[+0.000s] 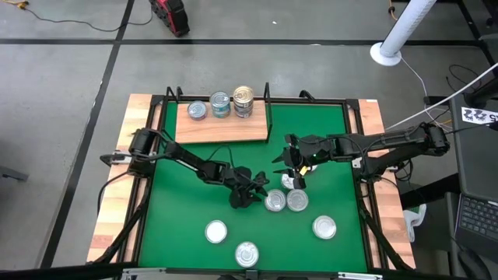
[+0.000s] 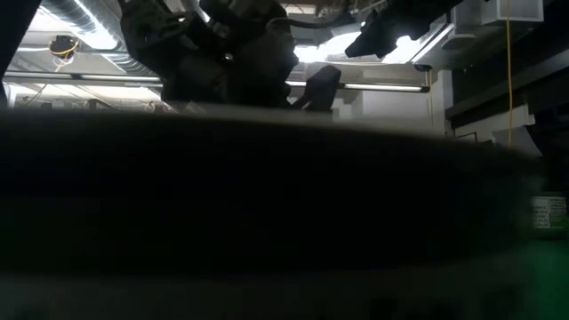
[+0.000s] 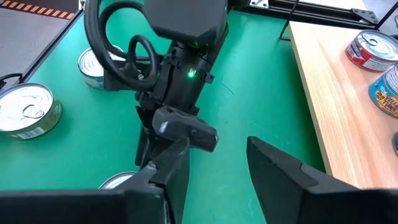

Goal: Stack canned seafood by type on shelf
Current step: Stack the red tuna can on top of the other red tuna can on the shelf

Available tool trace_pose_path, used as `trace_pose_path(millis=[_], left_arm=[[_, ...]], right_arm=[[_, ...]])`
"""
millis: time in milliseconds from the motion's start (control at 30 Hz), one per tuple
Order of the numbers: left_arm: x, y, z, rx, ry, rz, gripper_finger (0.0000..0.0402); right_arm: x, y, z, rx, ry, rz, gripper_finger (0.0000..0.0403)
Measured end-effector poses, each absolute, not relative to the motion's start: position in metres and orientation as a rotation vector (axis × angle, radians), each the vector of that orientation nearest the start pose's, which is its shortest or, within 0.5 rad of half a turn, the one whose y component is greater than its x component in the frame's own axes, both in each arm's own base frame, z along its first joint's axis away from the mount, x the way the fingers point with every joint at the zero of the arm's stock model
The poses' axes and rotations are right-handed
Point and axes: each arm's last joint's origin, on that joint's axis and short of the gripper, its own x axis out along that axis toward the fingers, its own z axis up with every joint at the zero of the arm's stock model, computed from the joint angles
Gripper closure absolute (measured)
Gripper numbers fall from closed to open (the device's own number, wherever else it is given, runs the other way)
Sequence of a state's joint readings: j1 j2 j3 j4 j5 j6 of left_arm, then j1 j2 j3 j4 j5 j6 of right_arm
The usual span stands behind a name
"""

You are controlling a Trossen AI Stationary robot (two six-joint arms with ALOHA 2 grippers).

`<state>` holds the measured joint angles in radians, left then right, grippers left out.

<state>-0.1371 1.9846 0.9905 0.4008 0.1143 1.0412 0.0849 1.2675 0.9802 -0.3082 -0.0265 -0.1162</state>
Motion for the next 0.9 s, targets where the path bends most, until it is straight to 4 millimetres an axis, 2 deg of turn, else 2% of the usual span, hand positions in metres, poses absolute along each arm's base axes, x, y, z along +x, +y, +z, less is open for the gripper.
trace_pose_path(millis=[400, 567, 900], left_arm=[[0.386, -0.057, 0.118, 1.102, 0.392, -0.557, 0.0263], [0.392, -0.057, 0.121, 1.101, 0.379, -0.548, 0.0268], [0.402, -0.058, 0.109, 1.094, 0.415, -0.569, 0.0268]], right_arm=[[0.272, 0.024, 0.289, -0.130, 0.589, 0.143, 0.0242], [0.272, 0.024, 0.289, -0.130, 0.589, 0.143, 0.0242], [0.272, 0.024, 0.289, -0.126, 0.593, 0.141, 0.0242]])
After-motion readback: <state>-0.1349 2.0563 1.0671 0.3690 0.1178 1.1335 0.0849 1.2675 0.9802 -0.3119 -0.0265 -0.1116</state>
